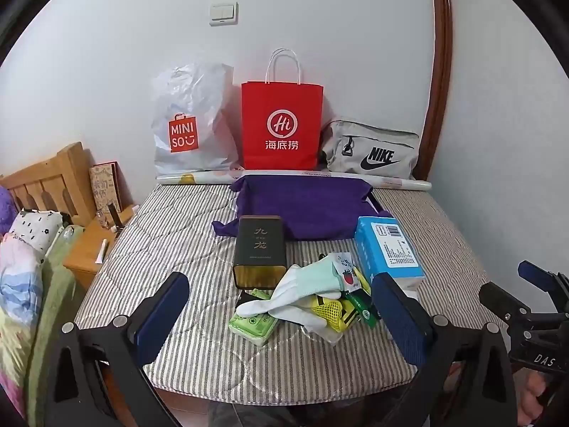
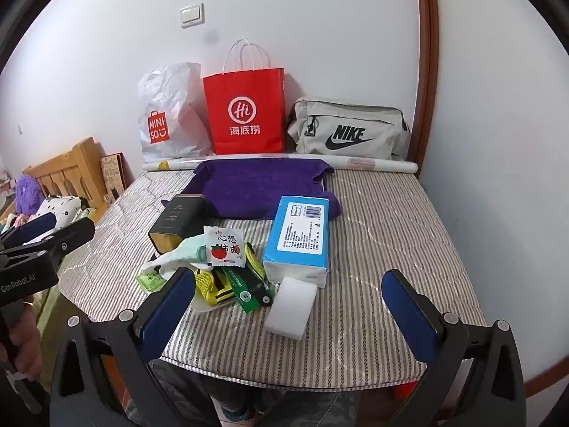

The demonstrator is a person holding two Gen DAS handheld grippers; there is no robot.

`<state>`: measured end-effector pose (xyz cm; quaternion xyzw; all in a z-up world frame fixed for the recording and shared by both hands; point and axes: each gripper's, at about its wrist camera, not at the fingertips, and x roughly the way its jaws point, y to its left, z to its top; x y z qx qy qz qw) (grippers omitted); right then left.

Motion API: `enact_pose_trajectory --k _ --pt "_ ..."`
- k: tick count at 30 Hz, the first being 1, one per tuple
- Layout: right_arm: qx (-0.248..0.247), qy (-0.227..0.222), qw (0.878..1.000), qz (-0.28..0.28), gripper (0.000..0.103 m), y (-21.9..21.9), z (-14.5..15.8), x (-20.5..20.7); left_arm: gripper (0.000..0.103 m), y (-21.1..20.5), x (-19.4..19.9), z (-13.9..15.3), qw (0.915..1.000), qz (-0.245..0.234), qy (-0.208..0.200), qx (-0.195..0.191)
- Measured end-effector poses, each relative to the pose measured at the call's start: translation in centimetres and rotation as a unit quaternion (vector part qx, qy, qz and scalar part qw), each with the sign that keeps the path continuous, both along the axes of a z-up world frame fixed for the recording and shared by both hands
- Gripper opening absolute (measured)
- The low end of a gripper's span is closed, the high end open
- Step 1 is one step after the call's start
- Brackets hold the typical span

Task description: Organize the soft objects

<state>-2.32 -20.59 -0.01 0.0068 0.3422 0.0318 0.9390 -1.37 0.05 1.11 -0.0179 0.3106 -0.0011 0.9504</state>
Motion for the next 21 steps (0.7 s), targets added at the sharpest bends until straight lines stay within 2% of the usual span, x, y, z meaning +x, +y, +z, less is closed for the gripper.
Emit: enact_pose_trajectory --k 21 --pt "0.001 -0.008 1.0 0.002 0.103 0.18 -0.44 -0.98 0.103 0.07 -0.2 -0.45 1.0 0.002 0.002 -0.001"
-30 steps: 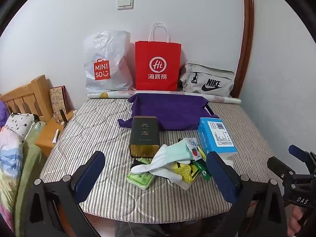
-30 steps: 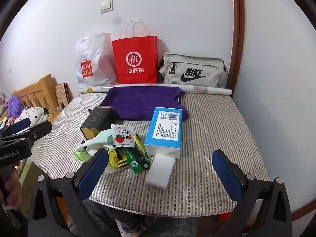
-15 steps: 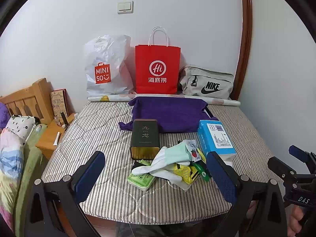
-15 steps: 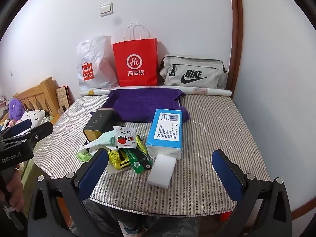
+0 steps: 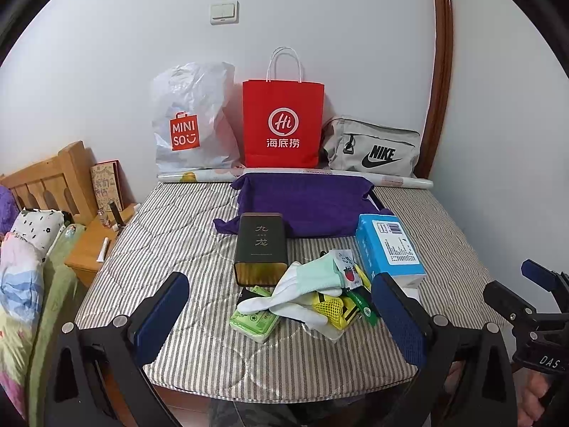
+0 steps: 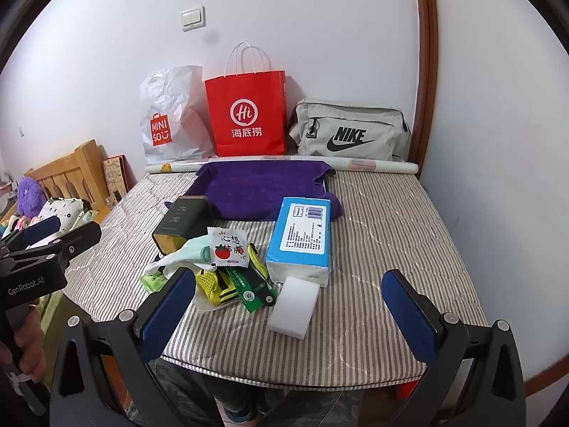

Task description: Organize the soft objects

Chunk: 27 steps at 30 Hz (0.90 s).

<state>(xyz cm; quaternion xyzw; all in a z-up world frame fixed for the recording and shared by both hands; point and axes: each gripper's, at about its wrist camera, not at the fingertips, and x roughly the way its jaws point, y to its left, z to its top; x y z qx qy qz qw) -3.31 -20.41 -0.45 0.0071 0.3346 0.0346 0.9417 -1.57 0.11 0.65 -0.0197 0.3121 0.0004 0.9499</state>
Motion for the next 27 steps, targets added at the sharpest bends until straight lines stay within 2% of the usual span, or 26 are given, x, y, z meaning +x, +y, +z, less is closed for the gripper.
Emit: enact_pose_trajectory --k 27 --pt "0.001 -0.004 1.0 0.001 0.103 0.15 0.26 -0.22 0.103 0.15 -0.17 -0.1 1.0 0.0 -0.002 0.001"
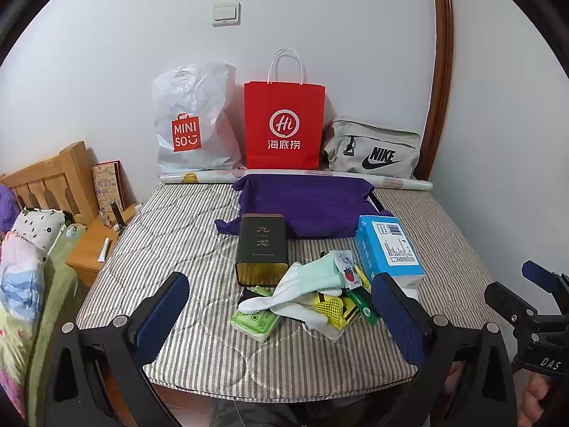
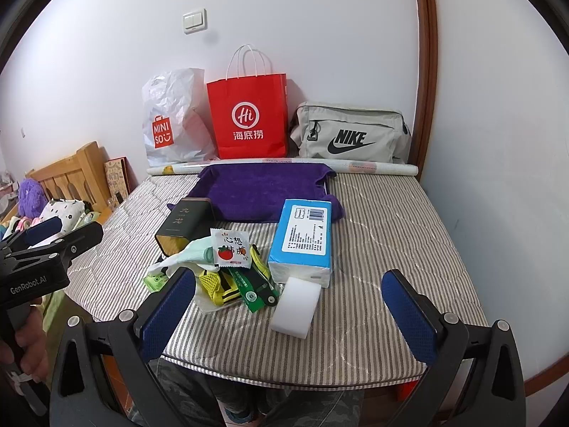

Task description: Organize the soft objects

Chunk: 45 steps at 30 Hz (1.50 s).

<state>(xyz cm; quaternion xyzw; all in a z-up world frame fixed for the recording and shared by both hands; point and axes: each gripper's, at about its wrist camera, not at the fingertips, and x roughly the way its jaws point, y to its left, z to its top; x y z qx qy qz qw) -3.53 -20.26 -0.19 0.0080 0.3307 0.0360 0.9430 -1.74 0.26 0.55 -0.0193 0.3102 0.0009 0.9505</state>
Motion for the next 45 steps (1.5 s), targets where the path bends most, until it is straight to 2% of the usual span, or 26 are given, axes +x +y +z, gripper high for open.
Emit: enact_pose_trajectory --k 30,37,45 --pt "-0.002 -0.002 1.0 -0.002 0.103 -0.5 -0.2 0.2 0.103 0.1 0.3 -0.4 1.0 -0.006 0.007 0.001" --pt "0.018 0.041 0.999 -0.022 0.103 -2.5 -3.4 2.8 0.103 1.2 2.8 -3.0 0.999 0.001 0.044 -0.009" --pt "0.019 0.106 0.994 -0.008 0.101 -2.0 -9.4 6.1 0.102 2.1 5.2 -6.3 0.9969 0.009 0.077 -0.008"
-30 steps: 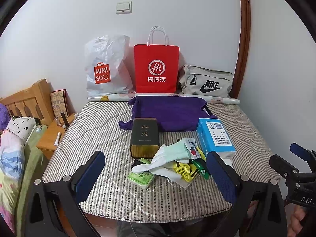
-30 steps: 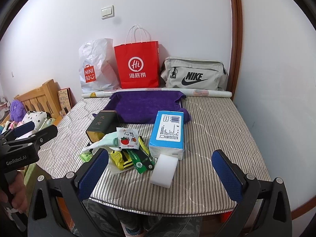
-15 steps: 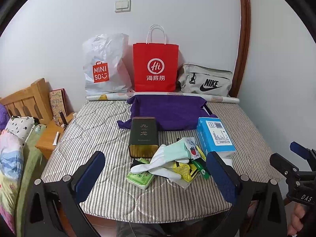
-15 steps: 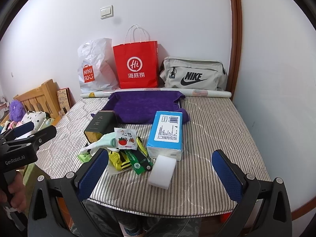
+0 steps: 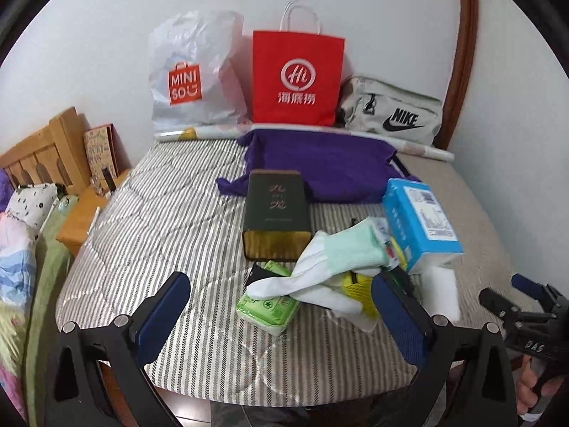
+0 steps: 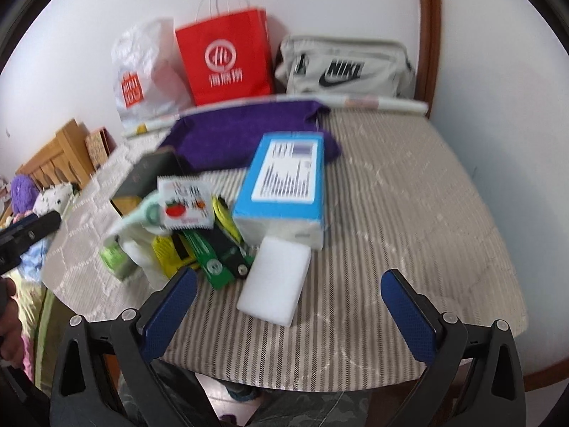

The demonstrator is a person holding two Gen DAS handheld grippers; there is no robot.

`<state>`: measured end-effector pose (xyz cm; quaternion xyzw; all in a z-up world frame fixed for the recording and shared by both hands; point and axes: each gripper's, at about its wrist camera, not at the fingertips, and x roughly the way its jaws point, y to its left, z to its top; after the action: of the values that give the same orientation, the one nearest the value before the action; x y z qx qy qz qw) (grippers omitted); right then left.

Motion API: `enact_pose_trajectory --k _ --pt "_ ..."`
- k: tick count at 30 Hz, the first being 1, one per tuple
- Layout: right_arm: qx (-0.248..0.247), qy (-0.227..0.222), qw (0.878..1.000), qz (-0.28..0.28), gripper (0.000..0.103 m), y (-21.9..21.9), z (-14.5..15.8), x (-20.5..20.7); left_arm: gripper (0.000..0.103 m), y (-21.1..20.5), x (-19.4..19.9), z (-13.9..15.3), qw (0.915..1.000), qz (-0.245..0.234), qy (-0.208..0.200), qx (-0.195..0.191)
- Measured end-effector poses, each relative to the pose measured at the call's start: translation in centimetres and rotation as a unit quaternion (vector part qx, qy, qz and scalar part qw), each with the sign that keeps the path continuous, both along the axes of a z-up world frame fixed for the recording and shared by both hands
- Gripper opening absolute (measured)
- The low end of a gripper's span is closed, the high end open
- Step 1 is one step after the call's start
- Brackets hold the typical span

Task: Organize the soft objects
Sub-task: 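Grasp the white sponge block with the right tool while the left tool grasps the white glove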

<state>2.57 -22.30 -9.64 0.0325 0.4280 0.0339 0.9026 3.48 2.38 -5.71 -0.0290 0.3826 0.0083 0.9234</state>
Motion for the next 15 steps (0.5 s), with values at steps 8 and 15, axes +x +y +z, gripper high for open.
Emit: enact_pose_trajectory --k 8,15 --pt "0.008 0.049 0.999 0.019 0.096 0.7 -5.0 2.5 0.101 0.8 1.6 -2.4 0.9997 -0.004 0.022 -0.008" --pt "0.014 0.073 0.997 0.008 0.093 0.6 -7.7 3.9 0.101 1.9 2.6 -4.6 0.9985 -0.019 0.043 -0.027"
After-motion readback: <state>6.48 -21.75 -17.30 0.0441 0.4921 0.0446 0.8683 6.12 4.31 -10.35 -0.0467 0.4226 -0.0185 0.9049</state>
